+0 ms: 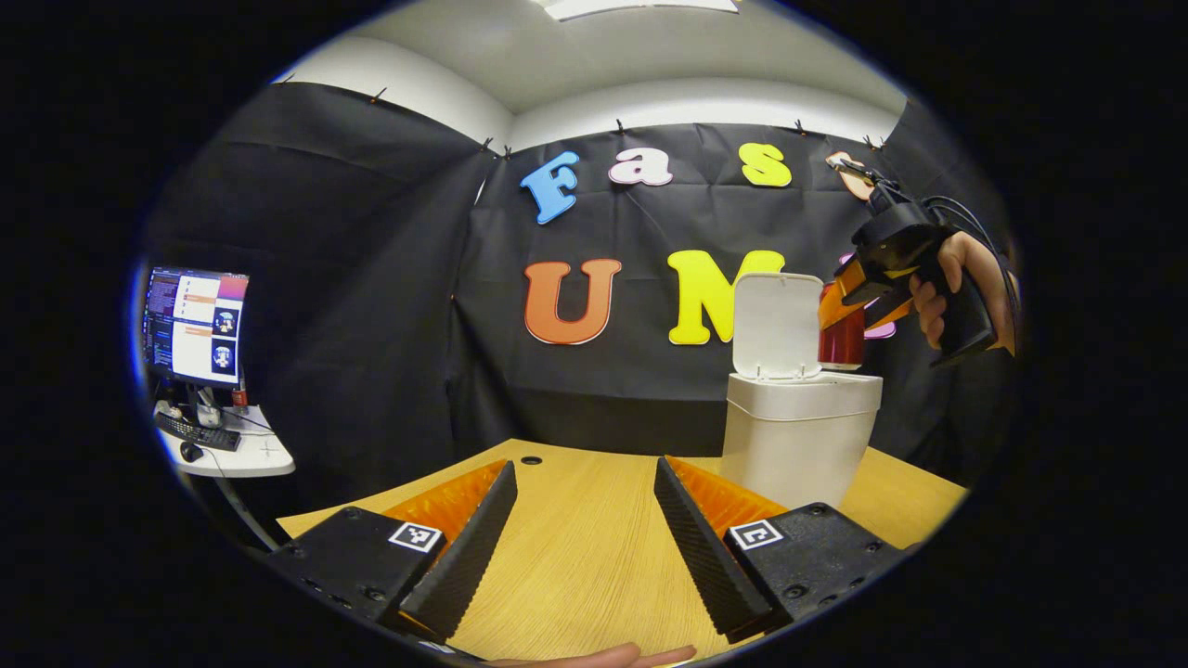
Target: Press the lid of the desktop garbage bin to open it, pick up the crumpled paper on the desktop and throw it into the bin, then pick up the pop can on the desktop and drop it into the bin, and finally close the garbage bin lid.
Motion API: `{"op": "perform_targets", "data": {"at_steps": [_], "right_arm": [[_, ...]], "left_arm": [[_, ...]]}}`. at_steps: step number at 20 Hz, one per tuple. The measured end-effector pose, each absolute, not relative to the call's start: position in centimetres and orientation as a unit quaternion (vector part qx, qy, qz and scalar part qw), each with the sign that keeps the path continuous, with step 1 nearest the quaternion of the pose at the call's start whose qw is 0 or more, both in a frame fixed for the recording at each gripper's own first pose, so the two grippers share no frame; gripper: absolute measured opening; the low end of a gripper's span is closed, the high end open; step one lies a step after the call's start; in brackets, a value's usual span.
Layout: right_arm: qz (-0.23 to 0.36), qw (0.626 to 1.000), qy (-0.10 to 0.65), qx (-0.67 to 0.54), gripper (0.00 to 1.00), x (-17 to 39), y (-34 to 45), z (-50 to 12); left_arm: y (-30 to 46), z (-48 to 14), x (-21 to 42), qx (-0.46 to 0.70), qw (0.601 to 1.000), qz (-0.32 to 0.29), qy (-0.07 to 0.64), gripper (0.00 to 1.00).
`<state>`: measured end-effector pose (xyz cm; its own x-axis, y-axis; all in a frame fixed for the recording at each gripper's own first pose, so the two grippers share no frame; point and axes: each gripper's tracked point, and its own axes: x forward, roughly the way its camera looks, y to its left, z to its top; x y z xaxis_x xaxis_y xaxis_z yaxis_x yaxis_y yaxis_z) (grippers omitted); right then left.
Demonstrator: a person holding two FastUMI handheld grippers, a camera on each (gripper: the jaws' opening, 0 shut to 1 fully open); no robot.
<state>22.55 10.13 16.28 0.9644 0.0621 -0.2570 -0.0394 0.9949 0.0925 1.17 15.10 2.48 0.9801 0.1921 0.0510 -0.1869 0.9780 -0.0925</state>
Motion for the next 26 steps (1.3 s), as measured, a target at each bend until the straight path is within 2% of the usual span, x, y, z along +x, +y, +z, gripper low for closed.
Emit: {"op": "perform_targets", "data": {"at_steps": [10,12,13,19,26], "right_arm": [[-0.021,0.991,0.127,0.041,0.69,27.4,11.4,17.3],[-0.013,0.99,0.131,0.055,0.69,28.1,12.0,17.2],[-0.006,0.99,0.128,0.056,0.69,28.4,12.4,17.3],[-0.017,0.994,0.105,0.024,0.69,29.7,12.6,18.0],[-0.026,0.994,0.109,0.01,0.72,30.0,13.6,17.6]], "left_arm": [[15.2,1.7,1.3,-0.046,0.995,0.088,-0.011,0.96],[15.8,1.4,1.3,-0.048,0.995,0.092,-0.007,1.0],[16.2,1.1,1.4,-0.049,0.994,0.095,-0.004,0.96],[17.6,0.8,1.6,-0.05,0.993,0.105,0.005,0.96],[16.2,1.6,1.4,-0.044,0.996,0.08,-0.008,0.96]]}}
